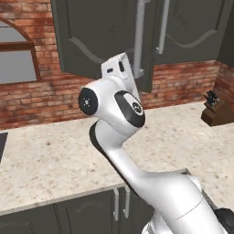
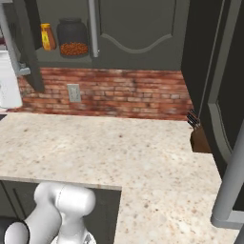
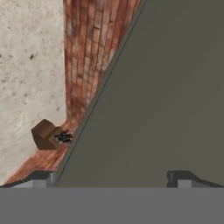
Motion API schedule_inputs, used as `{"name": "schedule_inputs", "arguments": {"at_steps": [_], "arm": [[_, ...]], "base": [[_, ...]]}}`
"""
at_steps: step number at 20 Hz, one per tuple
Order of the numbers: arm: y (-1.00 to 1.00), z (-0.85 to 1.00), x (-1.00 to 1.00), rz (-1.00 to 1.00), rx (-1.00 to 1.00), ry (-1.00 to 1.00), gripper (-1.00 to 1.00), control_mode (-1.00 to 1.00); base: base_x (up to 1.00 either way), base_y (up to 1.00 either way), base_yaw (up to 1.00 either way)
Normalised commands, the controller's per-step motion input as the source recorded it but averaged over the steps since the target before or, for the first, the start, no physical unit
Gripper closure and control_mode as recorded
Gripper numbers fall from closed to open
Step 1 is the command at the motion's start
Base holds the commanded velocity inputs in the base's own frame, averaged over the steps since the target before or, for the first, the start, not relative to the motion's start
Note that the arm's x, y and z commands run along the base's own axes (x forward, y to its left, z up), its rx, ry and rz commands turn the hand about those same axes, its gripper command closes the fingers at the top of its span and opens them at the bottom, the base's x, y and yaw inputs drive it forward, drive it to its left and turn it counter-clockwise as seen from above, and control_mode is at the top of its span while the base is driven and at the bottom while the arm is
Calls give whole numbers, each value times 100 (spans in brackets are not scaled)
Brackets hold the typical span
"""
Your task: Pick the jar and jar from the dining table and place them in the open cabinet. Close the cabinet after placing the objects.
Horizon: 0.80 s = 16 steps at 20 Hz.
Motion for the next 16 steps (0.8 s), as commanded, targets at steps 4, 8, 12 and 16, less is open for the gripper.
{"name": "schedule_inputs", "arguments": {"at_steps": [4, 8, 12, 16], "arm": [[-100, 0, 66, 35, 7, 8, -100, -100], [-96, 0, 78, 33, 5, 10, -100, -100], [-88, 0, 81, 29, 2, 15, -100, -100], [-81, 0, 78, 27, 0, 18, -100, -100]], "base": [[0, 0, 0], [0, 0, 0], [0, 0, 0], [0, 0, 0]]}}
